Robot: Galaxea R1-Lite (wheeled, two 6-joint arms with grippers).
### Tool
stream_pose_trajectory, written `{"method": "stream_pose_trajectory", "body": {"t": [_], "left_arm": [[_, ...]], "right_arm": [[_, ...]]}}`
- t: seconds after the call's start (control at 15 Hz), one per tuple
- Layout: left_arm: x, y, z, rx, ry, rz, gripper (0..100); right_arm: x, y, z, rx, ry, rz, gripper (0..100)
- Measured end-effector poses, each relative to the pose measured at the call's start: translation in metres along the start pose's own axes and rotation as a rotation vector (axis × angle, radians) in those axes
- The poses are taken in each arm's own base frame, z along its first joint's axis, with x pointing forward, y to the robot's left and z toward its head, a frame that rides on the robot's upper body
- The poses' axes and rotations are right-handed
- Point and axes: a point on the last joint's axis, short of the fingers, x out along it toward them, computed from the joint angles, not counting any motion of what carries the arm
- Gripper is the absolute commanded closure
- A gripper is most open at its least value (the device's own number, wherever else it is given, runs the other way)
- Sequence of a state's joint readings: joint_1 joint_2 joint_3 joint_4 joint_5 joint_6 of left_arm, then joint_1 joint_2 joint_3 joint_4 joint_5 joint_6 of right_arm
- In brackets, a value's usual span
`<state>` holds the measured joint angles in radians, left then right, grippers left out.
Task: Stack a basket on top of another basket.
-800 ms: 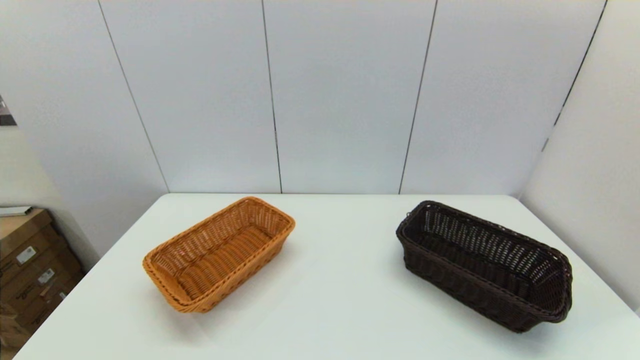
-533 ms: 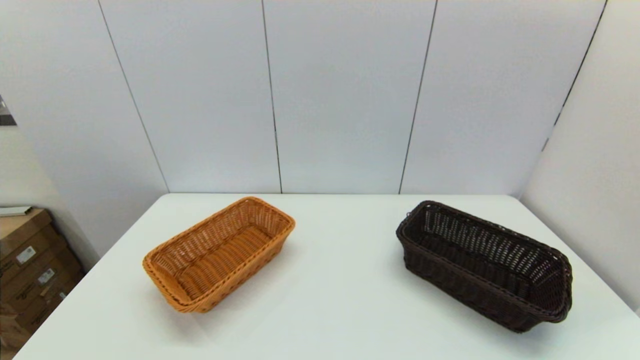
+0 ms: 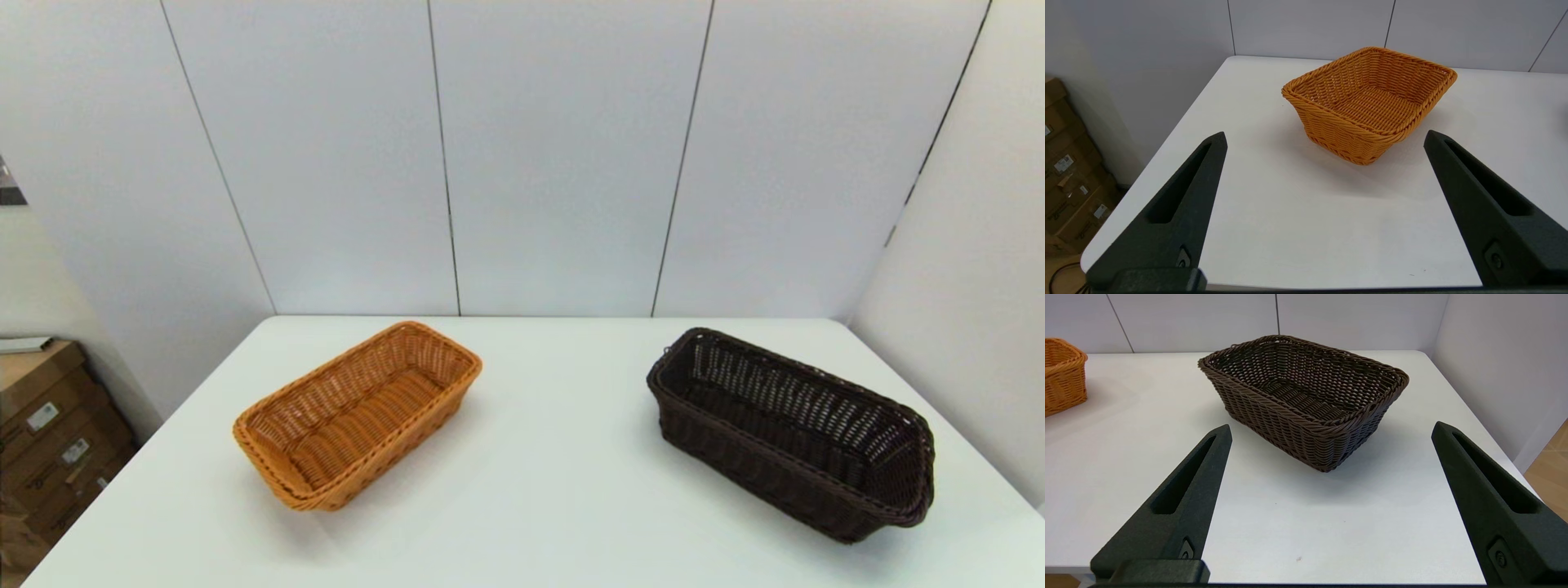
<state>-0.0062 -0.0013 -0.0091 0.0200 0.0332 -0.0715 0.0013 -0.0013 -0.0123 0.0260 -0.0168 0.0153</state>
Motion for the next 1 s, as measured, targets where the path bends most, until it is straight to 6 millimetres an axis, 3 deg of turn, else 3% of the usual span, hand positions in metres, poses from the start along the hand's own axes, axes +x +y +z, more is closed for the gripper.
{"method": "stream_pose_trajectory", "body": {"t": [0.2, 0.33, 0.47, 0.67, 0.87, 1.0], "left_arm": [[-0.001, 0.000, 0.003, 0.030, -0.004, 0.004, 0], [-0.008, -0.001, 0.027, 0.007, -0.049, 0.023, 0], [-0.017, -0.004, 0.073, -0.053, -0.096, 0.032, 0], [-0.017, -0.009, 0.167, -0.134, -0.157, 0.073, 0], [0.005, -0.016, 0.258, -0.230, -0.129, 0.120, 0], [0.040, -0.019, 0.299, -0.317, -0.005, 0.155, 0]], "right_arm": [[0.000, 0.000, 0.000, 0.000, 0.000, 0.000, 0], [0.000, 0.000, 0.000, 0.000, 0.000, 0.000, 0], [0.000, 0.000, 0.000, 0.000, 0.000, 0.000, 0], [0.000, 0.000, 0.000, 0.000, 0.000, 0.000, 0], [0.000, 0.000, 0.000, 0.000, 0.000, 0.000, 0], [0.000, 0.000, 0.000, 0.000, 0.000, 0.000, 0]]}}
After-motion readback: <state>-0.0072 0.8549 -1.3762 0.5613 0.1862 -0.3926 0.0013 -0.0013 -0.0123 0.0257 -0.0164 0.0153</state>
